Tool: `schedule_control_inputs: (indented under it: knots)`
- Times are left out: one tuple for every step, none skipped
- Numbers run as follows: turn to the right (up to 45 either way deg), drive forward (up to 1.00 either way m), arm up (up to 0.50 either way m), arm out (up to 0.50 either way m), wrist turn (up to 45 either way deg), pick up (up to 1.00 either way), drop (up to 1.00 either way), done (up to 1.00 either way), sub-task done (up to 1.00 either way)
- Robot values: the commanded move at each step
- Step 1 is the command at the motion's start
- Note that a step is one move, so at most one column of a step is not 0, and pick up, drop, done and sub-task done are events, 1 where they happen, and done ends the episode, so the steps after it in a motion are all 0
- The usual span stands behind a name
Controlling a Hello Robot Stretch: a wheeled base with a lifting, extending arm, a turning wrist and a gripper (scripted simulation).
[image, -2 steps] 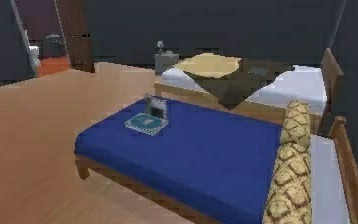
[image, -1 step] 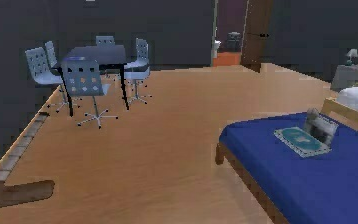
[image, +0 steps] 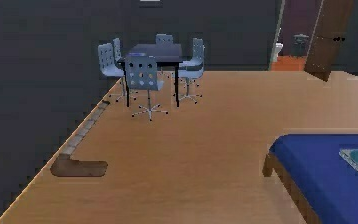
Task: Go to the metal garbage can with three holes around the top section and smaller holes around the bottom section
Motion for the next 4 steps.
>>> schedule_control_inputs:
  knots:
    - [0.0,0.10,0.00,0.00,0.0,0.00,0.00,0.00,0.00]
    - [3.0,0.00,0.00,0.00,0.0,0.00,0.00,0.00,0.00]
    - [0.0,1.00,0.00,0.00,0.0,0.00,0.00,0.00,0.00]
    - [3.0,0.00,0.00,0.00,0.0,0.00,0.00,0.00,0.00]
